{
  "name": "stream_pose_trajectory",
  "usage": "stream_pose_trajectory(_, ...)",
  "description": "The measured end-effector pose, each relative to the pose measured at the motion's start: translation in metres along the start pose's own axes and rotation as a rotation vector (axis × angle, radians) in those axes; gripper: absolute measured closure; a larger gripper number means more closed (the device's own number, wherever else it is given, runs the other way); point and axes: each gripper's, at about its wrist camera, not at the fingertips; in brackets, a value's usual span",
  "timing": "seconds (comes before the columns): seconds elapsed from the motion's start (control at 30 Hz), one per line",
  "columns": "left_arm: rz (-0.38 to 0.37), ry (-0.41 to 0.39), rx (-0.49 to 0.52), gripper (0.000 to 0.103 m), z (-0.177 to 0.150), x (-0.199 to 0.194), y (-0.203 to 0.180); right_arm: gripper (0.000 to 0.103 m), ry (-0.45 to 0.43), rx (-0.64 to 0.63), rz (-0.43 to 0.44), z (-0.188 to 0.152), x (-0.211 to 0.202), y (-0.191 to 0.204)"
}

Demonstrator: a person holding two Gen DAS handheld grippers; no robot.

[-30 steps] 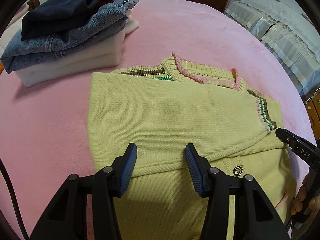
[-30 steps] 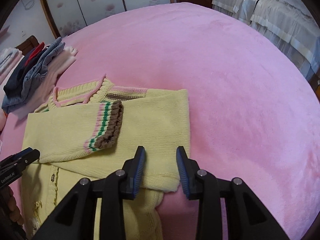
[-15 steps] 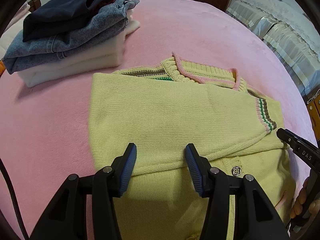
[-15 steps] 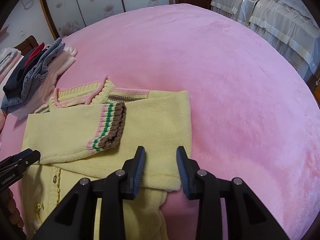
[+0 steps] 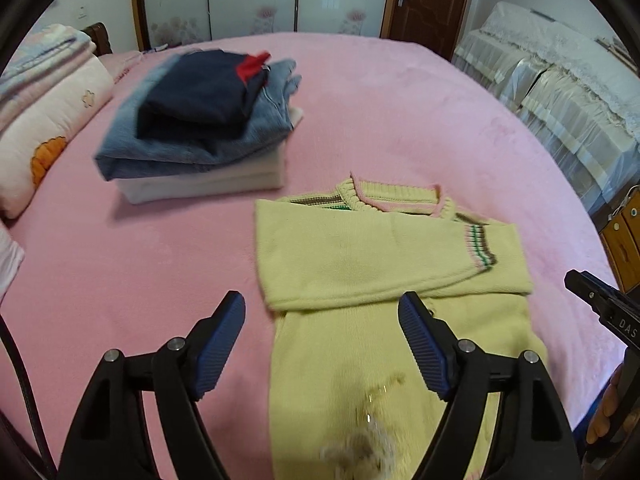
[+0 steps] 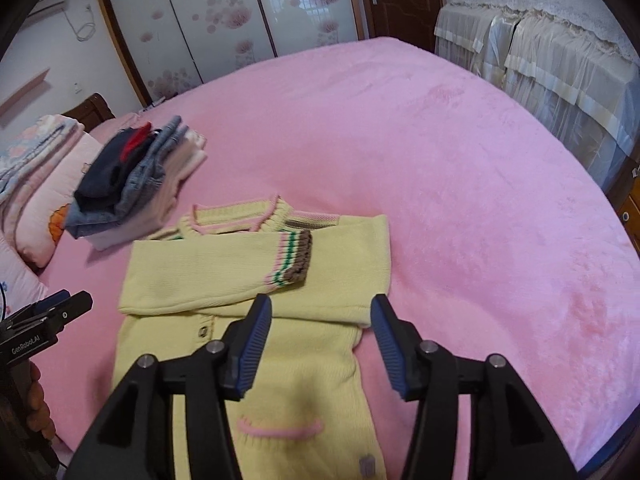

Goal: Fold large clothes
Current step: 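Move the right gripper to the cardigan hem and grasp it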

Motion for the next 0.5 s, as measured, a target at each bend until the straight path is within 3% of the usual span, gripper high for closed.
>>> stream_pose_trajectory(0.17, -0.023, -0.02, -0.024, 0.025, -0.036, -0.036, 0.01, 0.045, -0.039, -0.037, 0.017, -0.026, -0.043, 0.004)
stream_pose_trajectory(0.27, -0.033, -0.022, -0.038, 0.025, -0.06, -0.049, 0.016, 0.037, -0.056, -0.048, 0.024, -0.047, -0.062, 0.003)
stream_pose_trajectory(0.5, -0.048, 0.002, -0.071, 0.025, -0.112, -0.05, 0.036, 0.036, -0.022, -0.048, 0.02, -0.093, -0.071, -0.005)
Point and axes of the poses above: each gripper's, at about its wrist camera, not at the fingertips, and x roughly the way its jaws point, y to its left, z to its top, and after that the axes turned 15 degrees about y, right-handed
